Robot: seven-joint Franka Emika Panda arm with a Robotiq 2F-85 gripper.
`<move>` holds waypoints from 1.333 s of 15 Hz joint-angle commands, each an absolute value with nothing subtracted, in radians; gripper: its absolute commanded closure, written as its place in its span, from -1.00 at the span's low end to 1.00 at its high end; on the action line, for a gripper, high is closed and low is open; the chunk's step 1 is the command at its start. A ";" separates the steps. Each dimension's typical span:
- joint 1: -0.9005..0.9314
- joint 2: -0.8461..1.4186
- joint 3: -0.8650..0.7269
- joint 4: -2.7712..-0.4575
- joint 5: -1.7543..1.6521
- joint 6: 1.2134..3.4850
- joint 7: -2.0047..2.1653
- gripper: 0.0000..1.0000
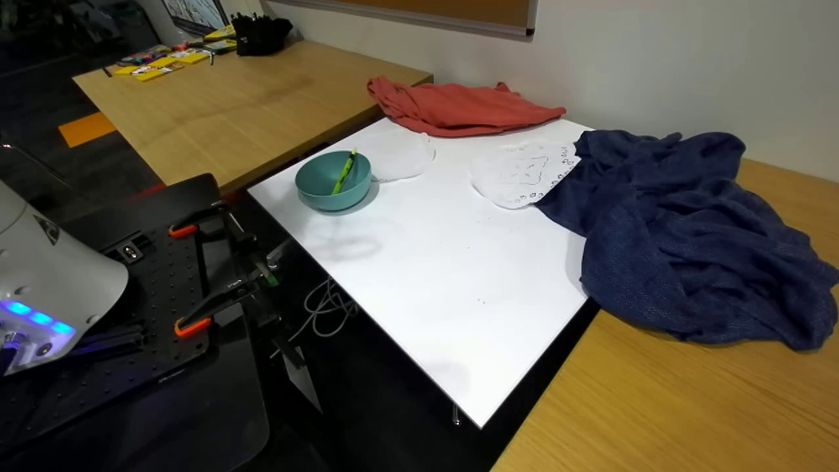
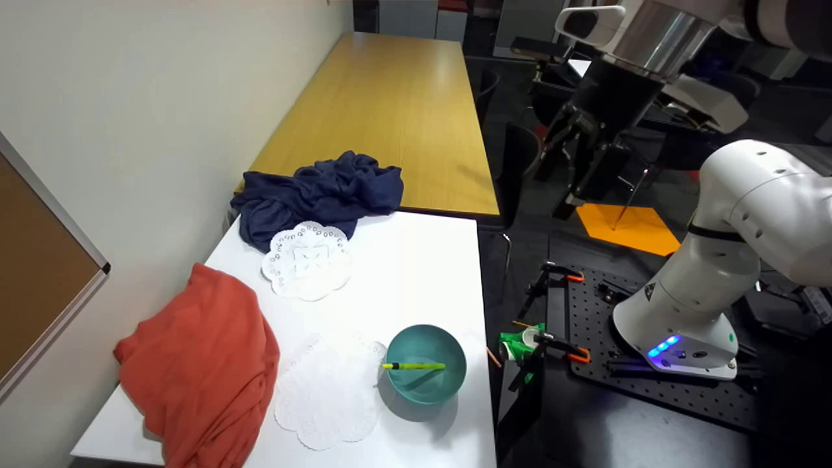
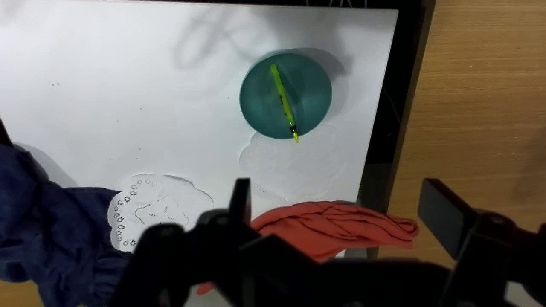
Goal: Remove the yellow pen from the green bowl
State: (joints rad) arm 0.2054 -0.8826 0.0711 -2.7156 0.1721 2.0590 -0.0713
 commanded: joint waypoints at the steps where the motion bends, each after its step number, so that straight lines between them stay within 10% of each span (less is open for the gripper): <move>1: 0.207 -0.781 0.066 -2.745 0.155 2.185 -0.138 -1.00; 20: 0.196 0.037 0.118 -2.625 0.013 2.798 -0.126 -1.00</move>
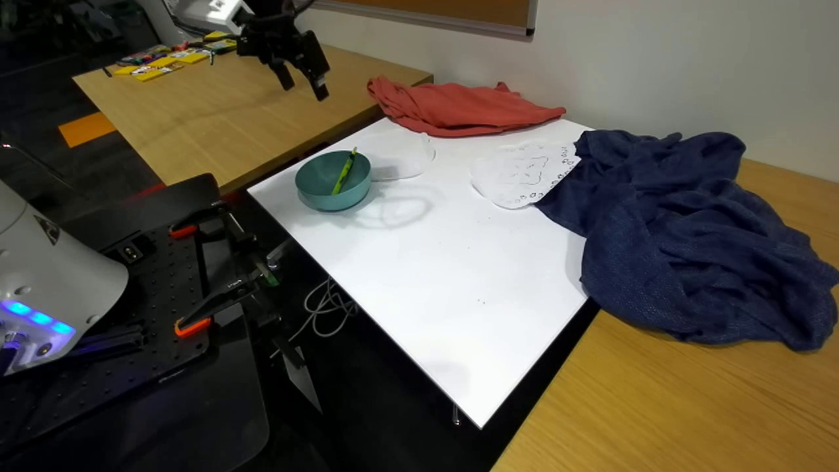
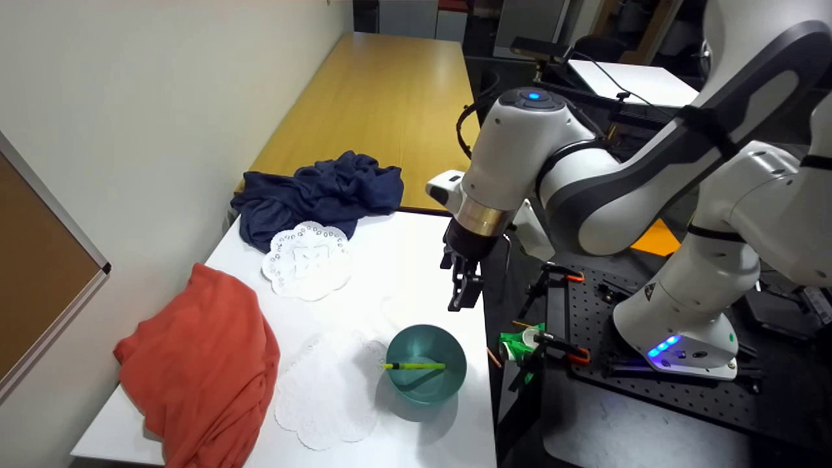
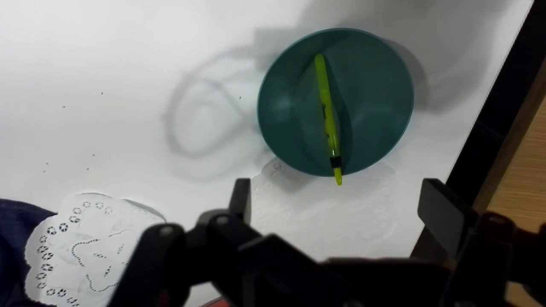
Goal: Remove the yellow pen from the green bowl
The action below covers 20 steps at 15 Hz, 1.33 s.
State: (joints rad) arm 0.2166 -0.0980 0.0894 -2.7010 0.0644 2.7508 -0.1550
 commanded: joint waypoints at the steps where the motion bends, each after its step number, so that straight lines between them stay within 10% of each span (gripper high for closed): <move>1: 0.195 0.080 0.123 -2.603 -0.007 2.809 -0.115 -1.00; 20: 0.210 0.397 0.143 -2.424 -0.074 2.817 -0.103 -1.00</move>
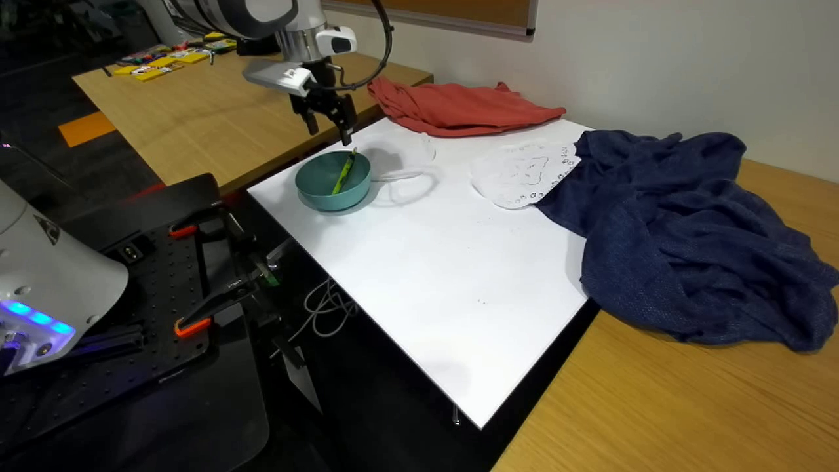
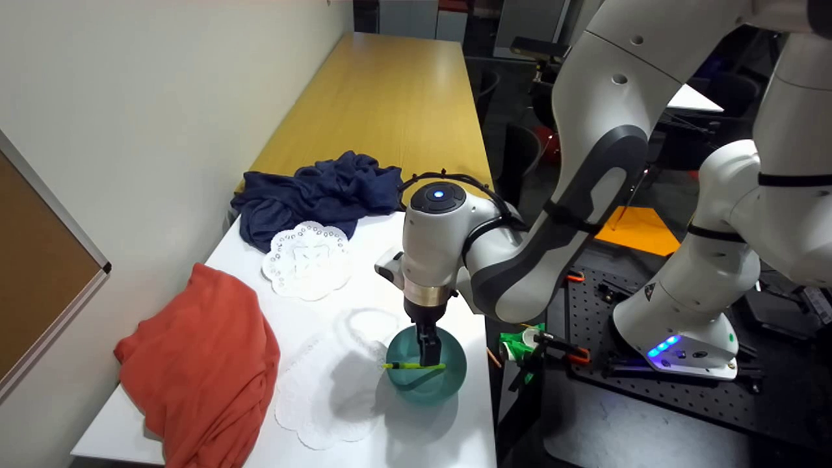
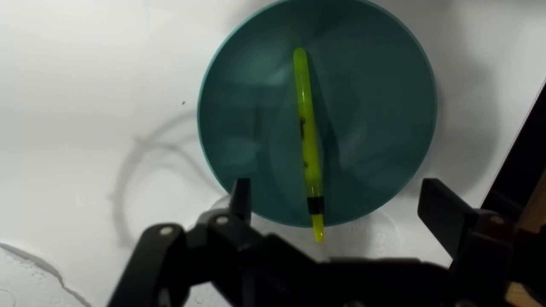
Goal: Remove the yellow pen from the green bowl
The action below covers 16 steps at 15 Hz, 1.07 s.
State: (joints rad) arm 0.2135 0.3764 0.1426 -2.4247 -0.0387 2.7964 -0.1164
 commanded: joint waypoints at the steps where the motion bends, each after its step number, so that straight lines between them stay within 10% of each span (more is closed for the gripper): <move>1: 0.208 0.408 0.147 -2.423 -0.076 2.822 -0.110 -1.00; 15: 0.194 0.605 0.152 -2.365 -0.095 3.002 -0.124 -1.00; 16: 0.197 0.616 0.150 -2.358 -0.097 3.009 -0.123 -0.50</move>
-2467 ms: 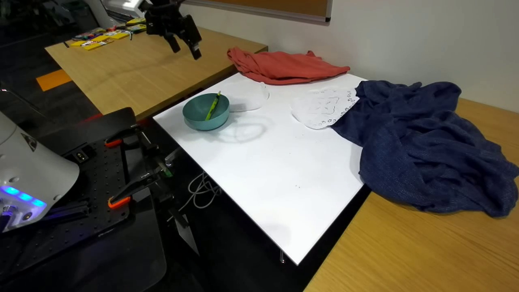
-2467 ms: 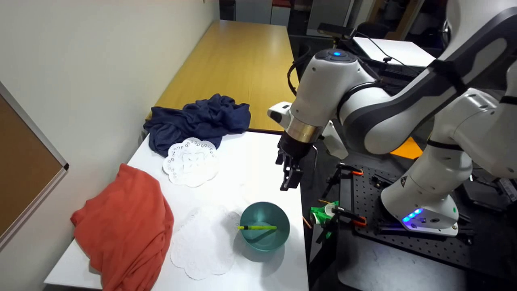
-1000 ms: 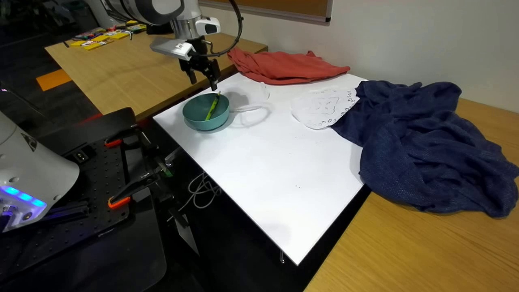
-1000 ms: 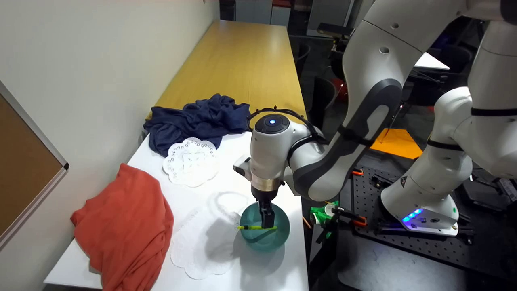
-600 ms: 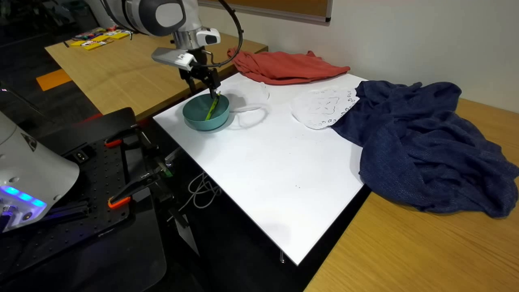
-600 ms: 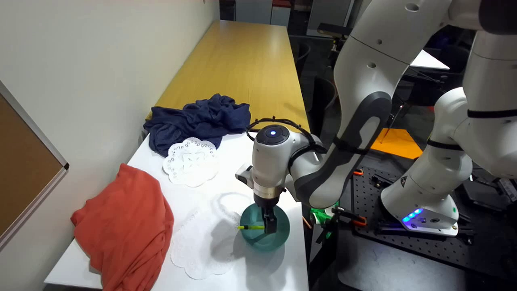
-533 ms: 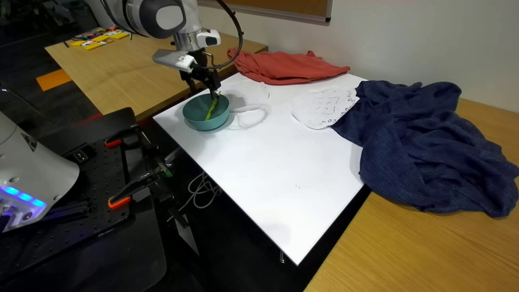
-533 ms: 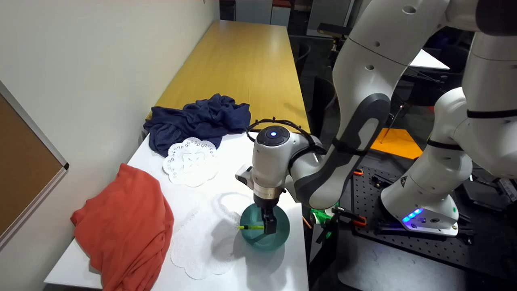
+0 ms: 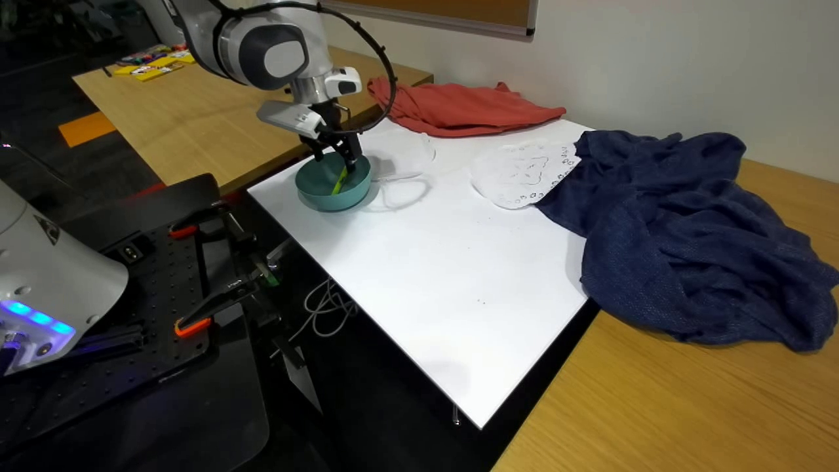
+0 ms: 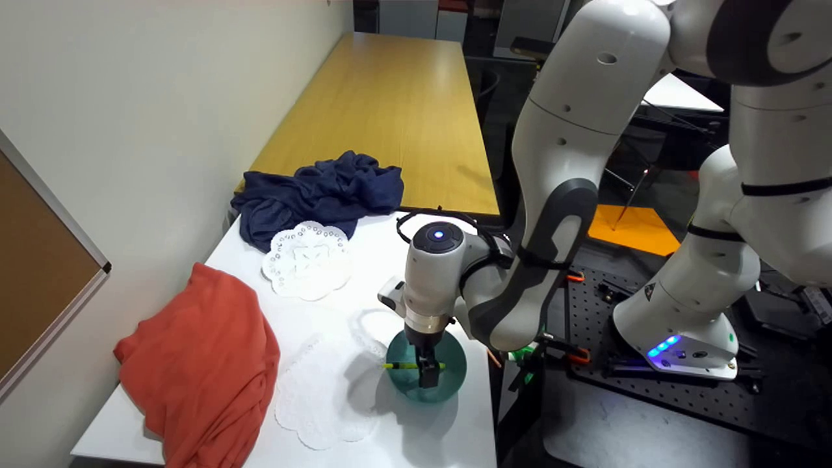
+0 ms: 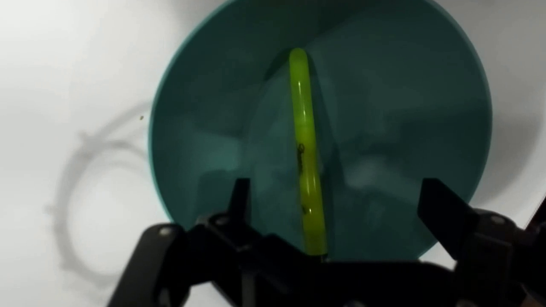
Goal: Remove the yellow pen from the green bowl
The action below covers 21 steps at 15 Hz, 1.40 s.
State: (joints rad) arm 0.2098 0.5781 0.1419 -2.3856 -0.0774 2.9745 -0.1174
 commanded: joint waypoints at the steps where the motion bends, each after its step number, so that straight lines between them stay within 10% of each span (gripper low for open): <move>1: 0.201 0.625 0.147 -2.351 -0.100 3.008 -0.123 -0.46; 10: 0.198 0.651 0.149 -2.327 -0.103 3.015 -0.126 0.93; 21: 0.301 0.414 0.052 -2.467 -0.101 2.982 -0.016 0.93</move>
